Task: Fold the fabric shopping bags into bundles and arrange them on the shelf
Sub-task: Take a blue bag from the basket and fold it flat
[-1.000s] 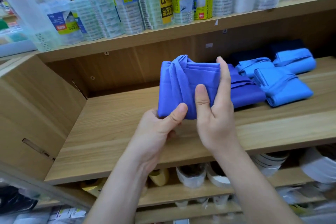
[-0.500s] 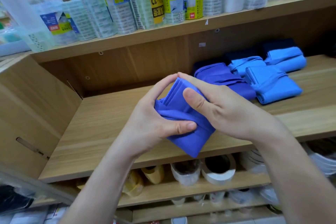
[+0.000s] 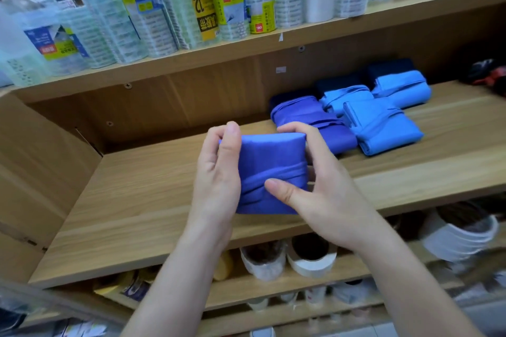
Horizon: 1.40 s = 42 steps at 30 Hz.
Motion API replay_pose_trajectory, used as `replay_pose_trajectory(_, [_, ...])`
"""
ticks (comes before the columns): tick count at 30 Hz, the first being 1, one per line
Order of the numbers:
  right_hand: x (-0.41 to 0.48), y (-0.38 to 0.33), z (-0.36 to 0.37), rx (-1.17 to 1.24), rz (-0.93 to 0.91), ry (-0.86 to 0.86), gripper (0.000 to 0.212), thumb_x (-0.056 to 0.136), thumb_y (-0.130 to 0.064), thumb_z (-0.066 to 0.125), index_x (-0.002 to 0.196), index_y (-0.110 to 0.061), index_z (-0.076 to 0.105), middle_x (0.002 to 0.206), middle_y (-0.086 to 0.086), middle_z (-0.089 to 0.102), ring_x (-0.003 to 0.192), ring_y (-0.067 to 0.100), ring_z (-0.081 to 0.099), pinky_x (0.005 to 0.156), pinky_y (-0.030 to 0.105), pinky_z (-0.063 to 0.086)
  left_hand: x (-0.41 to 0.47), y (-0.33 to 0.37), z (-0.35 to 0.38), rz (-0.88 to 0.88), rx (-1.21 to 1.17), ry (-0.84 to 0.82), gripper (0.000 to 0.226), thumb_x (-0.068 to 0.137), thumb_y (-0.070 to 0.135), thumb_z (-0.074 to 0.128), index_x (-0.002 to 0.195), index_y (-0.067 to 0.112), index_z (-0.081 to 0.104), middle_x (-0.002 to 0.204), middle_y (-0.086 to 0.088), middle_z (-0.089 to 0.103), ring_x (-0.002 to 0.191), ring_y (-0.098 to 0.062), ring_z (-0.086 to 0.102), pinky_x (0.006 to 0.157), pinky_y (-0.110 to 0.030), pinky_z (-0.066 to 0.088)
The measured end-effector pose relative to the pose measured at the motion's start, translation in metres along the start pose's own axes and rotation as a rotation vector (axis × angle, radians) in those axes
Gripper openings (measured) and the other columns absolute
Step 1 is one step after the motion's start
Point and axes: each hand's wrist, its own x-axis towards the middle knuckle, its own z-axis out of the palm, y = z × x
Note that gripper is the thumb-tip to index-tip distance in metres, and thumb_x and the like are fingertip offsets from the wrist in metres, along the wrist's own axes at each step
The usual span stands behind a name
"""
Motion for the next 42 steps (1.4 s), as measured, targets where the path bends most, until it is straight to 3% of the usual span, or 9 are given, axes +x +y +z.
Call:
replay_pose_trajectory(8, [-0.009, 0.010, 0.010, -0.096, -0.149, 0.355, 0.039, 0.091, -0.026, 0.063, 0.128, -0.022, 0.050, 0.120, -0.008, 0.059, 0.109, 0.008, 0.057, 0.095, 0.021, 0.044, -0.009, -0.011, 0.035, -0.004, -0.015, 0.010, 0.031, 0.103, 0.021, 0.042, 0.092, 0.028, 0.069, 0.091, 0.002, 0.069, 0.085, -0.018, 0.061, 0.083, -0.041, 0.051])
replay_pose_trajectory(15, [-0.015, 0.004, -0.047, -0.362, -0.197, 0.204, 0.036, 0.084, -0.031, 0.066, 0.118, -0.035, 0.055, 0.108, -0.013, 0.061, 0.101, 0.011, 0.060, 0.083, 0.038, 0.051, -0.012, -0.013, 0.018, 0.305, 0.445, -0.383, 0.039, 0.087, 0.039, 0.058, 0.126, 0.042, 0.059, 0.123, 0.015, 0.060, 0.116, -0.013, 0.054, 0.098, -0.034, 0.043])
replay_pose_trajectory(19, [-0.024, -0.009, -0.069, -0.449, -0.304, -0.018, 0.075, 0.078, -0.043, 0.075, 0.140, -0.052, 0.034, 0.113, -0.014, 0.061, 0.095, 0.011, 0.062, 0.080, 0.029, 0.053, -0.005, 0.002, 0.016, 0.344, 0.536, -0.643, 0.049, 0.080, 0.023, 0.075, 0.125, 0.028, 0.058, 0.114, 0.014, 0.066, 0.107, -0.007, 0.061, 0.091, -0.029, 0.047])
replay_pose_trajectory(23, [-0.035, 0.002, -0.087, -0.113, -0.286, -0.004, 0.087, 0.067, -0.025, 0.085, 0.139, -0.044, 0.039, 0.115, -0.008, 0.060, 0.102, 0.020, 0.062, 0.091, 0.028, 0.049, -0.002, 0.003, 0.021, 0.301, 0.179, -0.638, 0.034, 0.076, 0.012, 0.073, 0.106, 0.021, 0.059, 0.103, 0.017, 0.067, 0.098, -0.001, 0.062, 0.084, -0.018, 0.047])
replay_pose_trajectory(27, [-0.046, 0.029, -0.084, -0.495, -0.488, 0.281, 0.047, 0.076, 0.000, 0.072, 0.121, -0.013, 0.065, 0.115, 0.008, 0.063, 0.103, 0.025, 0.062, 0.087, 0.033, 0.049, -0.002, -0.002, 0.037, 0.327, 0.228, -0.527, 0.047, 0.073, -0.007, 0.075, 0.109, 0.019, 0.062, 0.123, 0.005, 0.066, 0.113, -0.007, 0.062, 0.093, -0.020, 0.048])
replay_pose_trajectory(31, [-0.051, 0.051, -0.091, -0.797, -0.531, 0.446, 0.041, 0.078, 0.007, 0.064, 0.115, -0.010, 0.072, 0.107, 0.019, 0.062, 0.089, 0.035, 0.056, 0.078, 0.026, 0.041, -0.001, 0.000, 0.044, 0.065, 0.064, -0.276, 0.031, 0.095, -0.007, 0.051, 0.109, 0.017, 0.065, 0.100, -0.010, 0.068, 0.070, -0.013, 0.065, 0.063, -0.022, 0.055])
replay_pose_trajectory(34, [-0.053, 0.067, -0.088, -0.895, -0.497, 0.359, 0.038, 0.084, -0.003, 0.055, 0.115, -0.013, 0.073, 0.108, 0.018, 0.060, 0.092, 0.034, 0.052, 0.080, 0.035, 0.046, -0.004, -0.006, 0.045, -0.074, 0.115, -0.316, 0.017, 0.097, 0.019, 0.053, 0.103, 0.017, 0.069, 0.098, -0.010, 0.071, 0.069, -0.014, 0.065, 0.067, -0.030, 0.056])
replay_pose_trajectory(39, [-0.054, 0.067, -0.094, -0.762, -0.339, 0.077, 0.045, 0.086, -0.044, 0.060, 0.123, -0.021, 0.069, 0.118, 0.004, 0.051, 0.101, 0.021, 0.047, 0.089, 0.022, 0.037, -0.007, -0.031, 0.050, 0.281, 0.560, -0.311, 0.028, 0.078, 0.013, 0.081, 0.098, 0.030, 0.069, 0.106, 0.013, 0.061, 0.081, -0.006, 0.056, 0.069, -0.021, 0.053])
replay_pose_trajectory(42, [-0.049, 0.069, -0.102, -0.608, -0.250, 0.120, 0.043, 0.087, -0.048, 0.057, 0.119, -0.023, 0.070, 0.114, -0.002, 0.052, 0.097, 0.016, 0.054, 0.087, 0.028, 0.047, -0.005, -0.041, 0.048, 0.355, 0.613, -0.248, 0.033, 0.077, 0.019, 0.082, 0.105, 0.031, 0.069, 0.113, 0.016, 0.055, 0.096, -0.001, 0.054, 0.075, -0.018, 0.050])
